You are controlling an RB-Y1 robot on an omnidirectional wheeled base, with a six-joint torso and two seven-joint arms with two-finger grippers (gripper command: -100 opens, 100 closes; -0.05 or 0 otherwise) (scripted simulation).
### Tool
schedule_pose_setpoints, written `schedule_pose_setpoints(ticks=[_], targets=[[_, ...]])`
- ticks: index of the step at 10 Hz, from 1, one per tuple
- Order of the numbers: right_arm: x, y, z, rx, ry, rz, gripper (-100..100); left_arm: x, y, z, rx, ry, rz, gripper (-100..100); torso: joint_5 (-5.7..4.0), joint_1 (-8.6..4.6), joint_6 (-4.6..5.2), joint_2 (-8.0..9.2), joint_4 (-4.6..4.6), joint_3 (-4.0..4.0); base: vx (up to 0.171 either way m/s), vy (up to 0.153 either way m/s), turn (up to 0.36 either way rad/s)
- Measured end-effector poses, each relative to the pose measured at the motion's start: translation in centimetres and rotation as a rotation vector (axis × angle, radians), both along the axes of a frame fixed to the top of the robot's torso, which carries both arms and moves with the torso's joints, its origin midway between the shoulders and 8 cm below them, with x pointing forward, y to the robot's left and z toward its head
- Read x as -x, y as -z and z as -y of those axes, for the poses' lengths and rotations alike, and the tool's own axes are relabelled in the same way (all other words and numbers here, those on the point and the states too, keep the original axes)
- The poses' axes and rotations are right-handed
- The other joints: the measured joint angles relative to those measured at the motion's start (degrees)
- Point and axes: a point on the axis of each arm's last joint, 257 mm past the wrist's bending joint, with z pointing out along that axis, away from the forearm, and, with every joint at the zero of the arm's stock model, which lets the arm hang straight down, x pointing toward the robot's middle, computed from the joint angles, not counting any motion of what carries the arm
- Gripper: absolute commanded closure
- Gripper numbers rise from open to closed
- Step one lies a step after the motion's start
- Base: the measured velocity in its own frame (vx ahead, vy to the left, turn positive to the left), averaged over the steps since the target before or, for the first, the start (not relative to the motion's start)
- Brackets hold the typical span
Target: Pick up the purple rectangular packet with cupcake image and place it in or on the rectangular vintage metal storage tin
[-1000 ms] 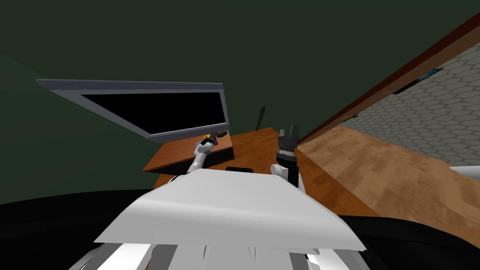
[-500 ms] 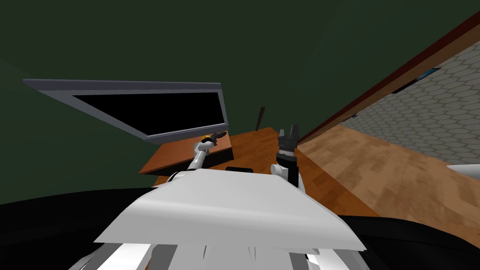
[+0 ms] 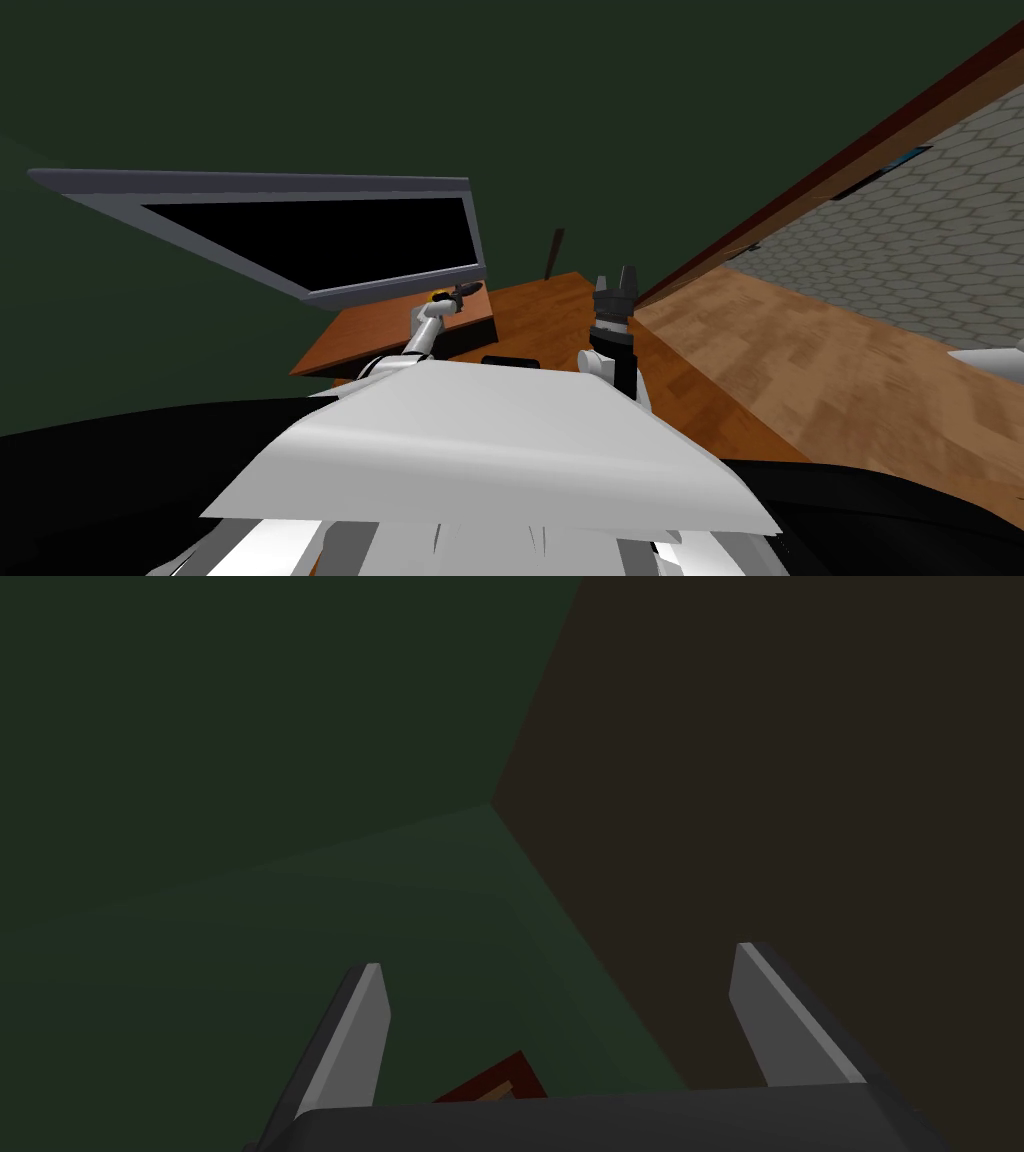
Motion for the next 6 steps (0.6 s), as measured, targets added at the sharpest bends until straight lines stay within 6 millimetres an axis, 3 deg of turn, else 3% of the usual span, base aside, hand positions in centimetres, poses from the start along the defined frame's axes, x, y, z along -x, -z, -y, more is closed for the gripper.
schedule_pose_setpoints(ticks=[6], targets=[[0.0, 0.0, 0.0, 0.000, 0.000, 0.000, 0, 2.2, 3.7, -0.8, 0.062, -0.026, -0.205, -100, 0.02, 0.07, -0.01, 0.00, 0.00, 0.00, 0.047, 0.002, -0.010]])
